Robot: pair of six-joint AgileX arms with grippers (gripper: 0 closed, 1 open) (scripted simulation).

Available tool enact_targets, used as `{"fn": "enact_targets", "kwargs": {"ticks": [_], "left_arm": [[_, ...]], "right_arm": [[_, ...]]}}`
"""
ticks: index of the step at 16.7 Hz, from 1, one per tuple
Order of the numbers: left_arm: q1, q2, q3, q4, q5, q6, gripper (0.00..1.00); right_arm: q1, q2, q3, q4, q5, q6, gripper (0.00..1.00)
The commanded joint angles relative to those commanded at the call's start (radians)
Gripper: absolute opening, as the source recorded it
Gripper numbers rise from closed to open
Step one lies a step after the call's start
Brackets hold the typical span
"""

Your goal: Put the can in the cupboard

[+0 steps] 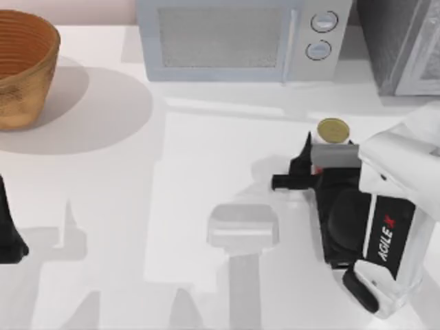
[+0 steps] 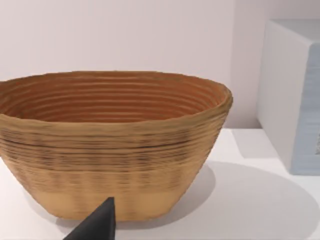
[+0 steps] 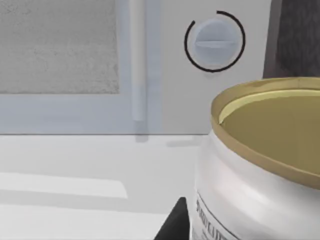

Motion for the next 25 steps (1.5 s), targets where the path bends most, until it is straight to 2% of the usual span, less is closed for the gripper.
{"fn": "enact_targets", "kwargs": {"ticks": [5,25], "left_arm": [[0.0,0.0,0.0,0.0,0.0,0.0,1.0],[0.0,0.0,0.0,0.0,0.0,0.0,1.0]], "right_arm": [[0.0,-0.03,-0.002,-0.028,-0.001,0.005,0.0],[0.003,-0.61,-0.042,-0.58,-0.008,0.004,0.0]]}}
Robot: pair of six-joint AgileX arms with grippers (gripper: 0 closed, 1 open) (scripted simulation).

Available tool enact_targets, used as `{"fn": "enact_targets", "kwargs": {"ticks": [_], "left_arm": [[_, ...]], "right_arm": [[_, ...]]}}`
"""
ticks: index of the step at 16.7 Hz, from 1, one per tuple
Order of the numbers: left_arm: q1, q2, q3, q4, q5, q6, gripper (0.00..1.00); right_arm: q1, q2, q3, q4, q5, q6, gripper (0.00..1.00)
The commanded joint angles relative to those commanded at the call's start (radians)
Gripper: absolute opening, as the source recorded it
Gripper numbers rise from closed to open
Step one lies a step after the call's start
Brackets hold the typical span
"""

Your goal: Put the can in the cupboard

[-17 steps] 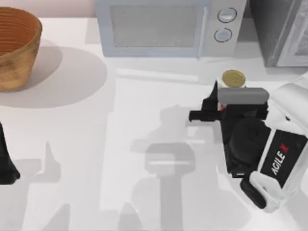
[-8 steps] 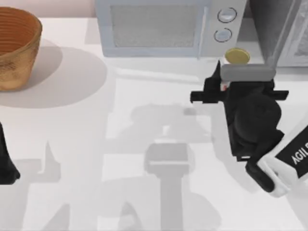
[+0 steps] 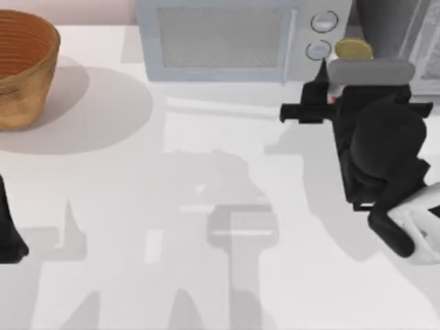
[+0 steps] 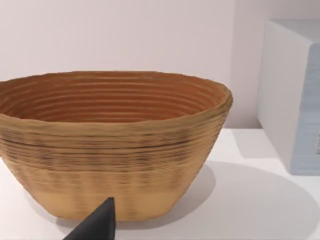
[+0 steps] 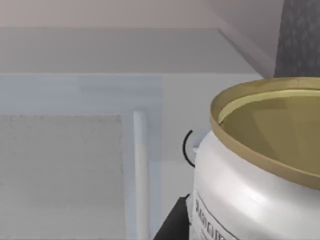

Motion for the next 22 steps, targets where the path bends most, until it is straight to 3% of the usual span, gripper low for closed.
{"fn": "enact_targets", "kwargs": {"ticks": [8,12,22], "left_arm": [[0.0,0.0,0.0,0.0,0.0,0.0,1.0],[0.0,0.0,0.0,0.0,0.0,0.0,1.0],[0.0,0.0,0.0,0.0,0.0,0.0,1.0]], "right_arm": [[0.0,-0.048,0.004,-0.044,0.001,0.007,0.0],[-0.011,-0.133,-0.036,-0.108,-0.063,0.008,0.0],[-0.211,-0.792,-0.27,-0.491,-0.264,-0.002,0.0]]}}
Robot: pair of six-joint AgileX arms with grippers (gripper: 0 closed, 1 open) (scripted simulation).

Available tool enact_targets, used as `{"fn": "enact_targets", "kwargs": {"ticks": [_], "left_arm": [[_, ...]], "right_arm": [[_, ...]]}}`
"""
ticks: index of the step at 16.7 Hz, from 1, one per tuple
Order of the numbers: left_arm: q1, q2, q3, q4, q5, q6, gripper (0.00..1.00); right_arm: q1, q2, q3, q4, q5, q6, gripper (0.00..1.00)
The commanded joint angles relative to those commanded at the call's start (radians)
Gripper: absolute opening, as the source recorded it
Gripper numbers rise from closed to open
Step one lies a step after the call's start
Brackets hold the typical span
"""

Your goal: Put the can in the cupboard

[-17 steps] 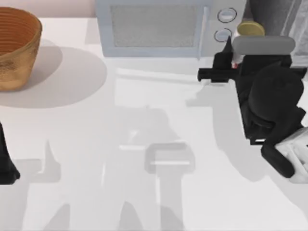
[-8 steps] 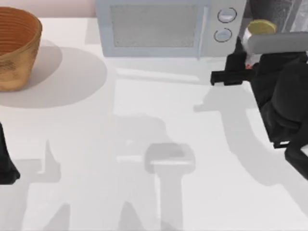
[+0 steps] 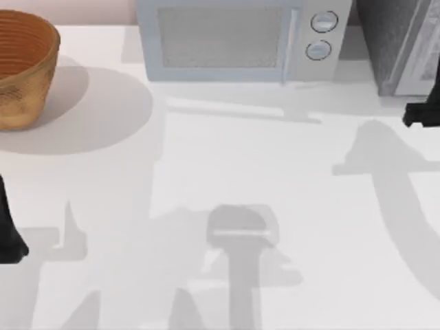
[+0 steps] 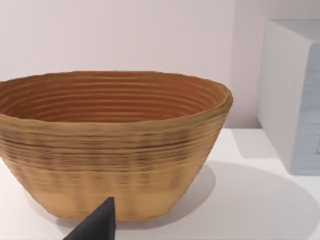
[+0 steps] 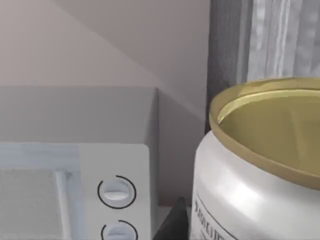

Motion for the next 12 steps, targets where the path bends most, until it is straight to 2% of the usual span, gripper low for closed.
{"fn": "enact_targets", "kwargs": {"ticks": [5,12], "left_arm": [[0.0,0.0,0.0,0.0,0.0,0.0,1.0],[0.0,0.0,0.0,0.0,0.0,0.0,1.0]], "right_arm": [[-0.155,-0.25,-0.118,-0.176,-0.044,0.0,0.0],[-0.299,-0.841,-0.291,-0.489,-0.198,-0.007,0.0]]}}
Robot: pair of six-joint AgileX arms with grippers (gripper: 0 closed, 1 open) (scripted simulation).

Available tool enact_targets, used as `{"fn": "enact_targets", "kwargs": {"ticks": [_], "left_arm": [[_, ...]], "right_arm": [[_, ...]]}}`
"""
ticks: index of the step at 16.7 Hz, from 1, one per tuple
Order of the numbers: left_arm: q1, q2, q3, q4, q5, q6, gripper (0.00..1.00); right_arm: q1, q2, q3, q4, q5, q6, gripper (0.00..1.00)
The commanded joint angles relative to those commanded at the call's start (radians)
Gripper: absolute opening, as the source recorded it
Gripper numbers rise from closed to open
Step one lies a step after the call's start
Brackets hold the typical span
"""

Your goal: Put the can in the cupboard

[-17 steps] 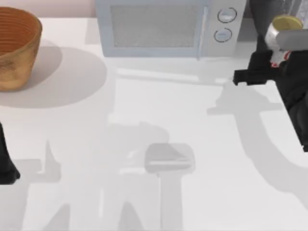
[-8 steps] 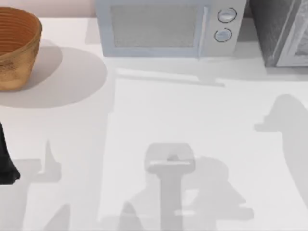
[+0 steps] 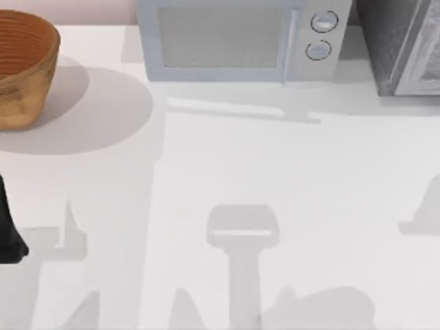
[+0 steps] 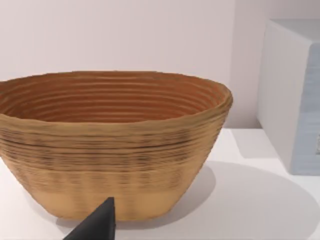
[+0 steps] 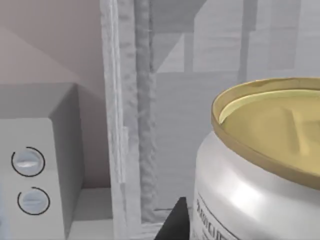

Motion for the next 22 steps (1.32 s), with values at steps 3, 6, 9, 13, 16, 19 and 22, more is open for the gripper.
{"fn": "enact_targets", "kwargs": {"ticks": [3,6,9,13,16,19,22], "left_arm": [[0.0,0.0,0.0,0.0,0.0,0.0,1.0],[0.0,0.0,0.0,0.0,0.0,0.0,1.0],[0.0,0.0,0.0,0.0,0.0,0.0,1.0],[0.0,0.0,0.0,0.0,0.0,0.0,1.0],[0.0,0.0,0.0,0.0,0.0,0.0,1.0],[0.0,0.0,0.0,0.0,0.0,0.0,1.0],[0.0,0.0,0.0,0.0,0.0,0.0,1.0]], "right_arm": [[-0.056,-0.162,-0.079,-0.122,-0.089,-0.002,0.0],[-0.075,-0.229,-0.127,-0.182,-0.149,-0.003,0.0],[-0.075,-0.231,-0.129,-0.184,-0.151,-0.003,0.0],[-0.071,-0.219,-0.118,-0.185,-0.148,-0.001,0.0],[-0.055,-0.139,-0.03,-0.21,-0.141,0.001,0.0],[-0.033,-0.015,0.144,-0.25,-0.129,0.001,0.0],[-0.013,0.11,0.318,-0.289,-0.113,0.002,0.0]]}}
